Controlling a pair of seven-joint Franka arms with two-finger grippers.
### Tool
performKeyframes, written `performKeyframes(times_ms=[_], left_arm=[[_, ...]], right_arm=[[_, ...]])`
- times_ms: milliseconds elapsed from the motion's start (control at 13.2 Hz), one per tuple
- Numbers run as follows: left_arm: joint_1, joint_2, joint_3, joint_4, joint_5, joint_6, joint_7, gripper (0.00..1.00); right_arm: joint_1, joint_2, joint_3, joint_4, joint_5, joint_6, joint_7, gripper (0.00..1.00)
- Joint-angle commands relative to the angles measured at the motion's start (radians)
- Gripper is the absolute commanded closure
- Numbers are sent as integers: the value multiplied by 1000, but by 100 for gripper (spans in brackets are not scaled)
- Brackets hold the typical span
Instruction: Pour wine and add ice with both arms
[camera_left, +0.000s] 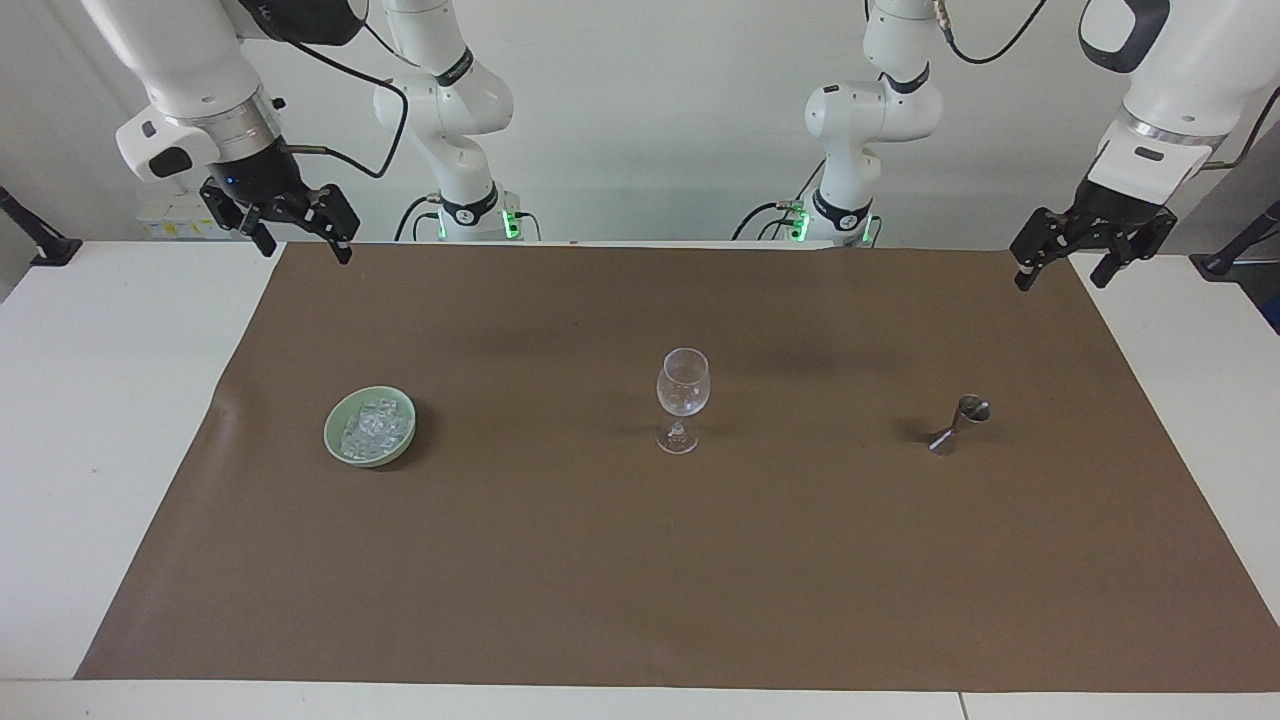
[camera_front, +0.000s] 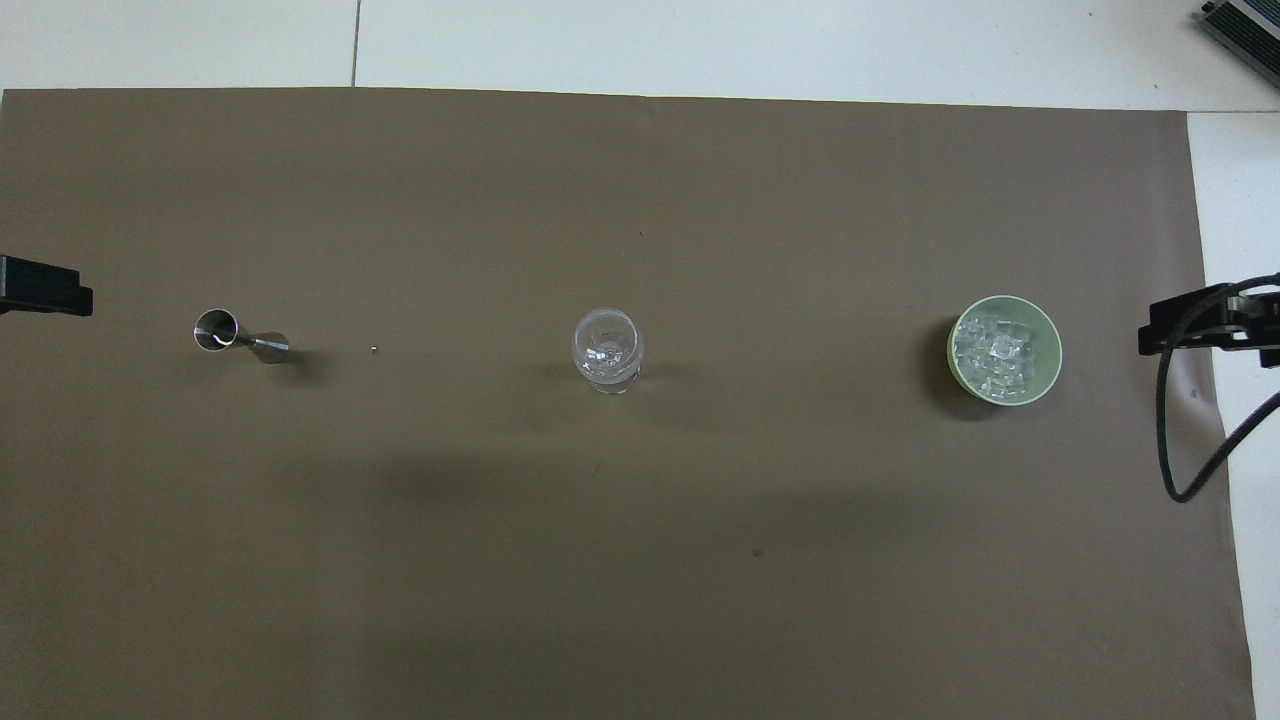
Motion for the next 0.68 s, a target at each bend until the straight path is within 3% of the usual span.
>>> performKeyframes(times_ms=[0, 303, 606], left_arm=[[5, -13, 0, -13, 13, 15, 1, 0], [9, 7, -2, 28, -2, 4, 1, 0], [17, 111, 4, 149, -25, -53, 1, 0]], right_arm=[[-2, -20, 3, -18, 15, -5, 11, 0], [-2, -18, 3, -18, 13, -5, 11, 0], [-2, -18, 3, -18, 15, -6, 12, 0]])
